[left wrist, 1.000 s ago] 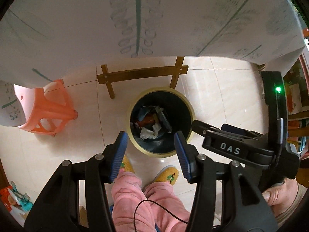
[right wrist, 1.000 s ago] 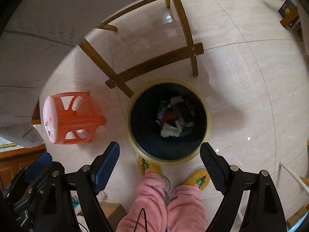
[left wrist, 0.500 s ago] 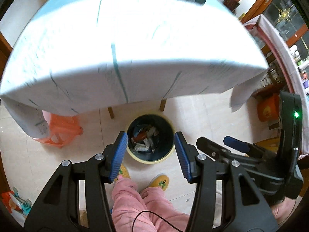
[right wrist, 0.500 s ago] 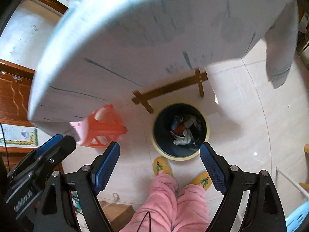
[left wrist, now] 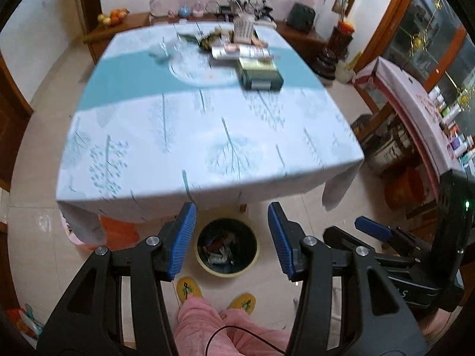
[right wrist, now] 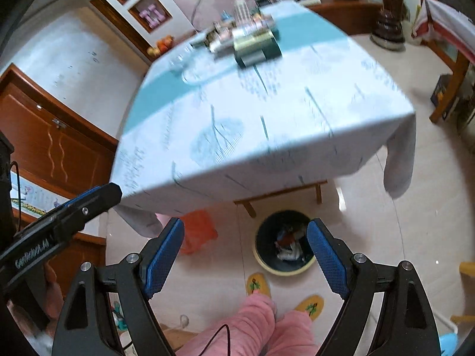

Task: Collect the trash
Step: 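Raise both open tools back up over the table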

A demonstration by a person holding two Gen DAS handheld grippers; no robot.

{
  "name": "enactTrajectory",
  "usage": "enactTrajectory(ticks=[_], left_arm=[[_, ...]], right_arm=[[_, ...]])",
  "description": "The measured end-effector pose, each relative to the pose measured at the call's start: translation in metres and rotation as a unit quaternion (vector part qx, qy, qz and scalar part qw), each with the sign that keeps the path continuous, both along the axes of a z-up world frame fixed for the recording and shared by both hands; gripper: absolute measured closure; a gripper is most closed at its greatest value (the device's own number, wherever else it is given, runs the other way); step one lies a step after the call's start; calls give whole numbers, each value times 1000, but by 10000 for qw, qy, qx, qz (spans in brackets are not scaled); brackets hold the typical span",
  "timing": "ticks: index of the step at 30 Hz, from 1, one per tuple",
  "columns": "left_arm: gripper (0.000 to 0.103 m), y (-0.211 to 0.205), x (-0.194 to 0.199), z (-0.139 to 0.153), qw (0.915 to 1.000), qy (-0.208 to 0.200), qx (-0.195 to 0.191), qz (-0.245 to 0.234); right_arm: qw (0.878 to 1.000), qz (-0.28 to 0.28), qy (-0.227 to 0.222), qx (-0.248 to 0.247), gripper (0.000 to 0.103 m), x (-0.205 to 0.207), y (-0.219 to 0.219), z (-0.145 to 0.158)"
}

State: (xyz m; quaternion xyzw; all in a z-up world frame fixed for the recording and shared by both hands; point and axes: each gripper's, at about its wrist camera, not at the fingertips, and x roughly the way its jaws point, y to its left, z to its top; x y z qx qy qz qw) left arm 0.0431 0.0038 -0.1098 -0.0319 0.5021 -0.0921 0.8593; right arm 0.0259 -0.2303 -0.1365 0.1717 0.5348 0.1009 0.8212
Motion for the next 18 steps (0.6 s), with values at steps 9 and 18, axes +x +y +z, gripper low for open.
enactTrajectory(ticks=[9, 18], left_arm=[[56, 35, 15, 54, 9973, -358, -231, 595], [52, 74, 61, 69, 9927, -487, -583, 936]], right_arm=[[9990, 75, -445, 12, 17, 10, 1, 37], [9958, 108, -903, -126, 17, 63, 16, 67]])
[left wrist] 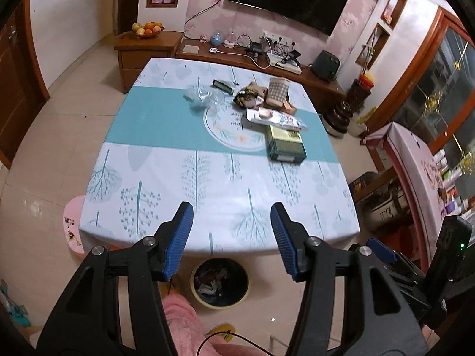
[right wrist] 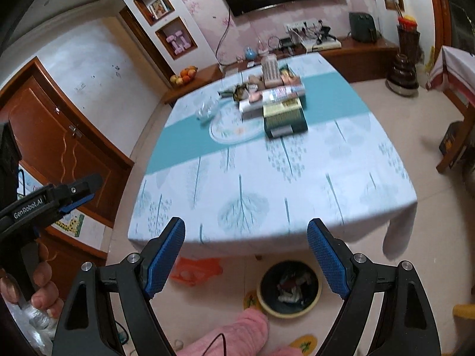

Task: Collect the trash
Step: 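Raise both open tools back up over the table, then grasp the crumpled gold-white wrapper with the right tool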

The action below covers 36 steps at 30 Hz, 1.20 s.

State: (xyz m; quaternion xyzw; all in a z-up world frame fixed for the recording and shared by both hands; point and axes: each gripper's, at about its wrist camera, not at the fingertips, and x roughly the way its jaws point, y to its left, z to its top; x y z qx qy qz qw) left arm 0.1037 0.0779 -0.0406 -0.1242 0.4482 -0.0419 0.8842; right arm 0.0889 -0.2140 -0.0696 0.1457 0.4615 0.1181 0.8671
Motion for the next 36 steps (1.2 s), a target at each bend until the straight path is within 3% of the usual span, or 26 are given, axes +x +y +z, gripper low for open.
enactTrajectory(ticks=[5, 12, 20, 24, 30, 36], left_arm=[[52, 17, 54, -13, 9995, 121, -274, -49], [52, 49, 173, -47, 9953, 591, -764, -97], [52, 78, 314, -105, 9872, 1129, -1120, 67], [52, 82, 365, -137, 9825, 1387, -1242, 107], [52, 86, 407, -180, 9704, 1811, -1588, 175], [52, 89, 433, -202, 9629, 1985, -1812, 229]], right_arm=[[9999, -96, -26, -96, 17, 48, 17, 3], [9989, -433, 141, -90, 17, 143, 49, -3], [9973, -556, 318, -359, 17, 274, 96, -32], [9961, -604, 381, -516, 17, 328, 108, -52], [9940, -677, 570, -640, 17, 395, 114, -85], [9915, -840, 864, -495, 17, 454, 111, -116]])
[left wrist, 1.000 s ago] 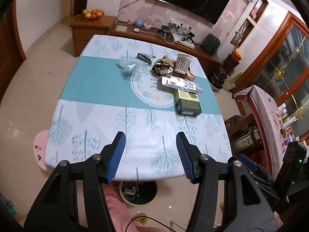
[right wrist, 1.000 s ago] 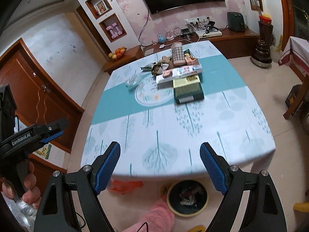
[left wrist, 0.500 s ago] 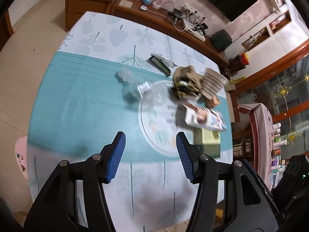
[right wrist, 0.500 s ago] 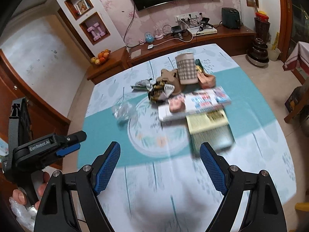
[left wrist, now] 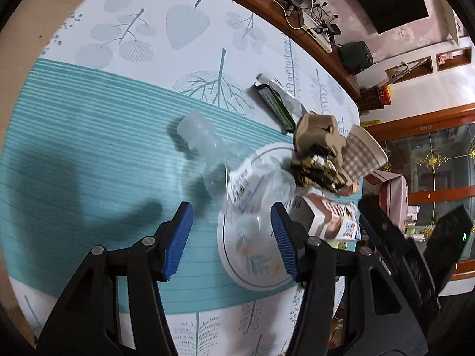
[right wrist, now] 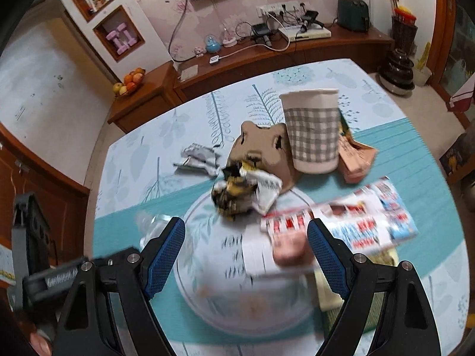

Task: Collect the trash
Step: 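Grasp the crumpled gold-white wrapper with the right tool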

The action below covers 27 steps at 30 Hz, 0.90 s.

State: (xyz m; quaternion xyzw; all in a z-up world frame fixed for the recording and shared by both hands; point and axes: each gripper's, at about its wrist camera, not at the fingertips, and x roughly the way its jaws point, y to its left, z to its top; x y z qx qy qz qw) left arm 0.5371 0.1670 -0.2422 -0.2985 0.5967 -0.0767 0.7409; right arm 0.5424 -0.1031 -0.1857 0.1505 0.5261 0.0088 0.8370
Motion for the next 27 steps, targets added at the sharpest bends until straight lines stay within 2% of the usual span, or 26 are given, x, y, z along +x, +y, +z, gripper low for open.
enactTrajectory(ticks=[5, 9, 11, 12, 13, 15, 21, 27], left_arm=[[52, 0, 13, -12, 9999, 114, -114, 3], [52, 0, 20, -21, 9995, 227, -215, -6], [52, 0, 21, -25, 9992, 285, -275, -4], [52, 0, 21, -27, 9991, 305, -294, -5], [52, 0, 22, -29, 9990, 329, -302, -10], [52, -1, 22, -32, 9989, 346, -314, -28], [52, -1, 24, -34, 9985, 379, -394, -67], [52, 4, 27, -30, 9991, 310, -284, 5]], right_arm=[[9995, -219, 205, 95, 17, 40, -5, -23], [9991, -168, 388, 66, 17, 65, -2, -44], [9988, -73, 493, 33, 24, 70, 3, -53], [9983, 24, 573, 45, 33, 75, 7, -60], [9979, 121, 620, 135, 42, 75, 11, -64], [9976, 207, 636, 192, 48, 74, 19, -68], [9959, 606, 631, 229, 53, 65, 45, -71], [9937, 950, 593, 92, 54, 41, 59, -68]])
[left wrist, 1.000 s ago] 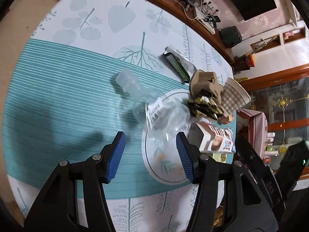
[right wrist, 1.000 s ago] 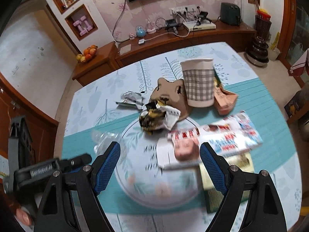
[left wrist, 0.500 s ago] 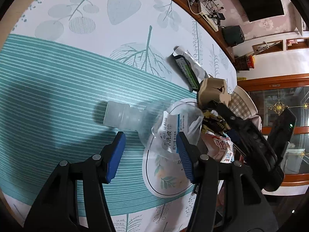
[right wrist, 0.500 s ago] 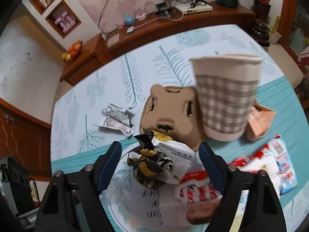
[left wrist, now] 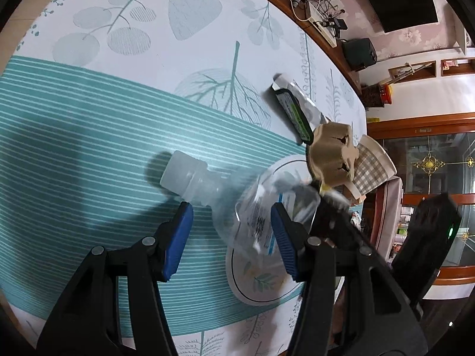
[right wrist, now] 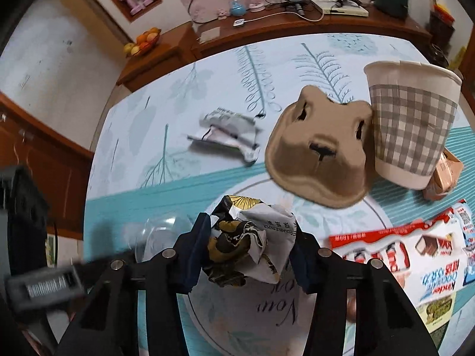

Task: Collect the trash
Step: 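Grasp the crumpled gold-white wrapper with the right tool, then grasp the clear plastic cup with the left tool while the right holds the wrapper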

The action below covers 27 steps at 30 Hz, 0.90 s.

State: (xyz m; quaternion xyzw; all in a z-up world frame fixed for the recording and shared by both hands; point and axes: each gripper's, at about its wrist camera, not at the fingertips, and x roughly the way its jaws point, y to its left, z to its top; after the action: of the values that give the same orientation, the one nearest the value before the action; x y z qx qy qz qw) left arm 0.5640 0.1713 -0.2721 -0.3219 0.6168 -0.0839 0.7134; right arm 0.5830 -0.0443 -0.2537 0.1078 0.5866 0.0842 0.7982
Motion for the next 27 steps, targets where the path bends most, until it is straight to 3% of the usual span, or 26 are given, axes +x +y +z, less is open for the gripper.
enactTrajectory(ticks=[10, 27], left_arm=[[52, 6, -6, 7, 9996, -56, 243, -134], [52, 4, -34, -4, 9991, 234, 154, -320]], right_arm=[[9967, 759, -145, -261, 54, -52, 29, 6], [9989, 437, -169, -1, 54, -83, 8, 13]])
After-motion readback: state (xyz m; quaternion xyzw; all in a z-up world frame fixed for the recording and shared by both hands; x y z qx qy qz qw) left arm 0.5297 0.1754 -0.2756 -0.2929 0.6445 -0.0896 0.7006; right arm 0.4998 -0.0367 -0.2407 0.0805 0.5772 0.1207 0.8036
